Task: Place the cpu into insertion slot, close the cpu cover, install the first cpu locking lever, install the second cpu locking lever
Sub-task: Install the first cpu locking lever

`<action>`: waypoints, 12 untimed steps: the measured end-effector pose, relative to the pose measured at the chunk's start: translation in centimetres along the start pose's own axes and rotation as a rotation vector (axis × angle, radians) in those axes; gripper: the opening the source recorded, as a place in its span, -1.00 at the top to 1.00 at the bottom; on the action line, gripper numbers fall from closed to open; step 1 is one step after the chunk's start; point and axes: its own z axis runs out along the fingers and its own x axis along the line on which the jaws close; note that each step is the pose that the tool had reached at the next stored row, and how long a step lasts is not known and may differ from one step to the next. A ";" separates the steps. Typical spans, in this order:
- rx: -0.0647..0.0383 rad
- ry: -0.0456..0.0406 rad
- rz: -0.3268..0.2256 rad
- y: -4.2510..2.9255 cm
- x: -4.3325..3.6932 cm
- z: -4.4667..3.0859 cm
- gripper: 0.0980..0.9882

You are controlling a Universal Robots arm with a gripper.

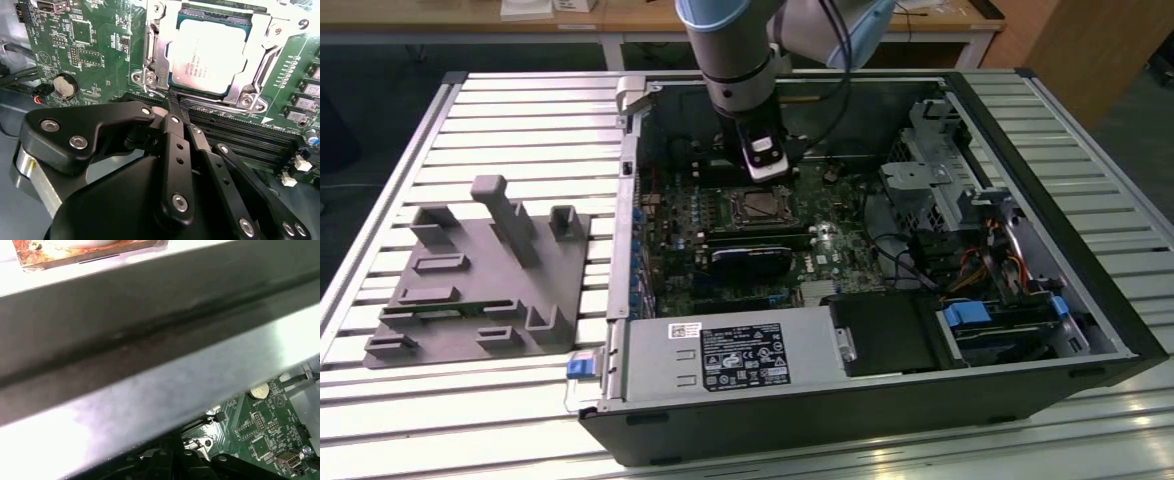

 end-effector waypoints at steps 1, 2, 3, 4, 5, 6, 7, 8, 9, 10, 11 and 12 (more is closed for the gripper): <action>0.000 0.0005 0.000 0.01 -0.05 0.00 0.98; 0.000 0.0006 0.000 -0.01 -0.10 -0.01 0.98; 0.001 0.0006 0.000 -0.03 -0.13 -0.02 0.98; 0.001 0.0005 0.000 -0.07 -0.14 -0.02 0.98; 0.001 0.0005 0.000 -0.10 -0.16 -0.03 0.98; 0.000 0.0006 0.000 -0.13 -0.17 -0.03 0.98; 0.000 0.0006 0.000 -0.16 -0.19 -0.04 0.98; 0.000 0.0006 0.000 -0.19 -0.20 -0.04 0.98; 0.000 0.0006 0.000 -0.21 -0.20 -0.04 0.98; 0.000 0.0010 0.000 -0.21 -0.23 -0.12 0.98; -0.001 0.0010 0.000 -0.18 -0.25 -0.22 0.98; -0.001 0.0009 0.000 -0.14 -0.27 -0.36 0.98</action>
